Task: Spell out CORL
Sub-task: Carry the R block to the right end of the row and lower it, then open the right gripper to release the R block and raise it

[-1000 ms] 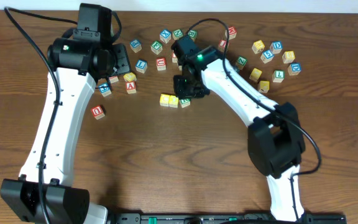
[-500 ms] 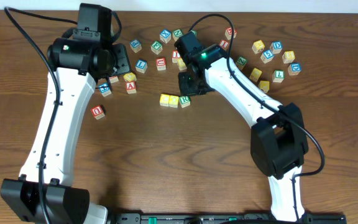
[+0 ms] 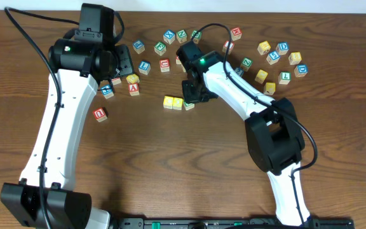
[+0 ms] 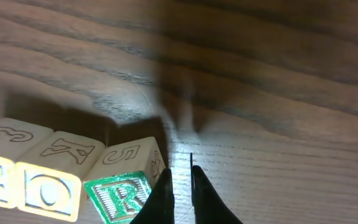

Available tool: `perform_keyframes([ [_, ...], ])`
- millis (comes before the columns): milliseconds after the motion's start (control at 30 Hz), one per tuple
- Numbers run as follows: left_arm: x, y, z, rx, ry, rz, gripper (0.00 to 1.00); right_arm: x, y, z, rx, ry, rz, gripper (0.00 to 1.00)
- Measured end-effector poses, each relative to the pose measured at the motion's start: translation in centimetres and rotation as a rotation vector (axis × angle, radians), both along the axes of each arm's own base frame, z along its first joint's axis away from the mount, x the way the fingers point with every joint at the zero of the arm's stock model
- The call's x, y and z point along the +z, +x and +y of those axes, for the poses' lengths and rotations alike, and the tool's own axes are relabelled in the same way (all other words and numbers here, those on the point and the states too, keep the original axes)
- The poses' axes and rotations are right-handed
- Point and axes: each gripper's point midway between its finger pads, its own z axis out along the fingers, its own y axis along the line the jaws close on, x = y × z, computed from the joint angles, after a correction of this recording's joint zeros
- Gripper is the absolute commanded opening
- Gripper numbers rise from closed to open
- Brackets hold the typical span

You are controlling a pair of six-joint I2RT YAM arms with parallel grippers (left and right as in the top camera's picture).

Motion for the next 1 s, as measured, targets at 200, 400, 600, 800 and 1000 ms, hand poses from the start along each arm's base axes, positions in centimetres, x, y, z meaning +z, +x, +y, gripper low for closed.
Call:
perform_keyframes([
  [200, 0.0, 0.0, 0.0, 0.0, 0.0, 0.0, 0.55, -0.1, -0.2, -0.1, 0.001, -0.005, 0.009, 0.06],
  [400, 0.0, 0.0, 0.0, 0.0, 0.0, 0.0, 0.55, -0.2, -0.6, -0.1, 0.001, -0.009, 0.021, 0.05],
  [600, 0.0, 0.0, 0.0, 0.0, 0.0, 0.0, 0.55, -0.2, -0.9, 0.3, 0.006, 0.005, 0.035, 0.04],
  [800, 0.0, 0.0, 0.0, 0.0, 0.0, 0.0, 0.55, -0.2, -1.2, 0.3, 0.009, 0.007, 0.049, 0.05],
  [1000, 0.0, 0.0, 0.0, 0.0, 0.0, 0.0, 0.55, -0.2, -1.3, 0.4, 0.009, 0.01, 0.05, 0.04],
])
